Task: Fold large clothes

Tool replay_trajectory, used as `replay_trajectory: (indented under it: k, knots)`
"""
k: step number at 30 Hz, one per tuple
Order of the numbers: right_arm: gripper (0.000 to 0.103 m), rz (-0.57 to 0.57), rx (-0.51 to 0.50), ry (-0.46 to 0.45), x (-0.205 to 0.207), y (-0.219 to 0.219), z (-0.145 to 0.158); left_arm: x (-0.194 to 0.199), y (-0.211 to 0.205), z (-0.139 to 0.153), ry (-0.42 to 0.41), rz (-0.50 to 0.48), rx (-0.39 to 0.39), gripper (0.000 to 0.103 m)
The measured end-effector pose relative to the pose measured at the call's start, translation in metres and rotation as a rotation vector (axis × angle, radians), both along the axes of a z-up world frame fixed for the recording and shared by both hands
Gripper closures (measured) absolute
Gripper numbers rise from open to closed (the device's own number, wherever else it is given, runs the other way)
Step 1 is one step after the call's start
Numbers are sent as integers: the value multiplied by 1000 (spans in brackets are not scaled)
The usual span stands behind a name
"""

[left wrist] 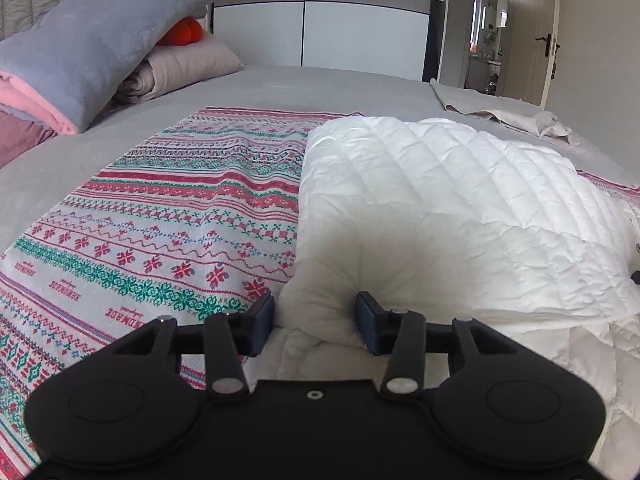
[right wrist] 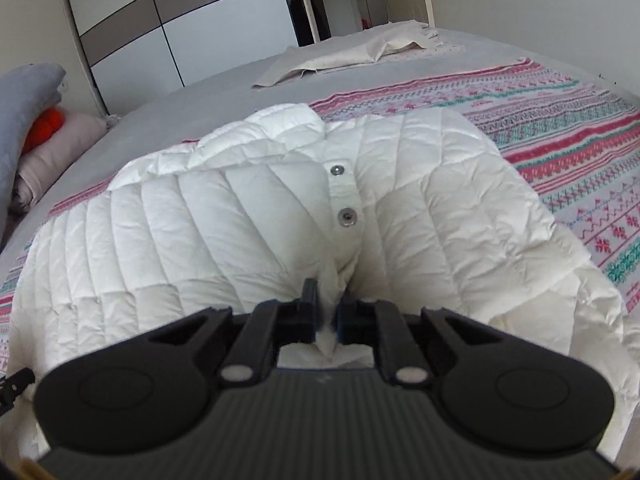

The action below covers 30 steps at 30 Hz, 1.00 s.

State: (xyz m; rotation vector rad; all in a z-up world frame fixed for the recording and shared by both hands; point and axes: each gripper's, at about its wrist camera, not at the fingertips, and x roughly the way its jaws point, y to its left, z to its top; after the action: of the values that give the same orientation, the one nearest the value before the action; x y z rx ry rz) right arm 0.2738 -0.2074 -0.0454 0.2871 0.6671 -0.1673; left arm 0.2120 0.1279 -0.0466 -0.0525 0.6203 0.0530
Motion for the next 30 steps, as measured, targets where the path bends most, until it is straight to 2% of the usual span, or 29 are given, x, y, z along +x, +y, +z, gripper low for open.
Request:
replay_trajectory:
  k: [3, 4, 5, 7, 9, 11, 13, 15, 21, 26, 30]
  knots:
    - [93, 35, 18, 20, -10, -3, 9, -7, 0, 8, -8, -6, 7, 56]
    - [89, 52, 35, 23, -13, -7, 15, -11, 2, 12, -8, -19, 0, 55]
    - [82, 63, 54, 23, -17, -13, 20, -16, 4, 16, -7, -30, -7, 49]
    - [38, 57, 86, 2, -31, -28, 34, -28, 11, 24, -6, -54, -31, 40]
    - [34, 64, 106, -32, -47, -44, 49, -40, 18, 30, 5, -85, -62, 28]
    - [31, 90, 127, -37, -61, -58, 60, -52, 25, 33, 22, -103, -102, 22]
    - [16, 112, 142, -41, -77, -72, 71, -63, 33, 33, 44, -105, -143, 19]
    - [10, 129, 152, -40, -94, -84, 76, -72, 40, 33, 68, -108, -186, 18]
    - [6, 132, 235, 37, -131, -128, 66, -100, 63, 31, 135, -131, -304, 15]
    - [6, 125, 298, 125, -158, -155, 41, -119, 81, 22, 239, -189, -484, 15]
    - [6, 155, 369, 198, -177, -170, 21, -134, 81, 14, 344, -256, -542, 15]
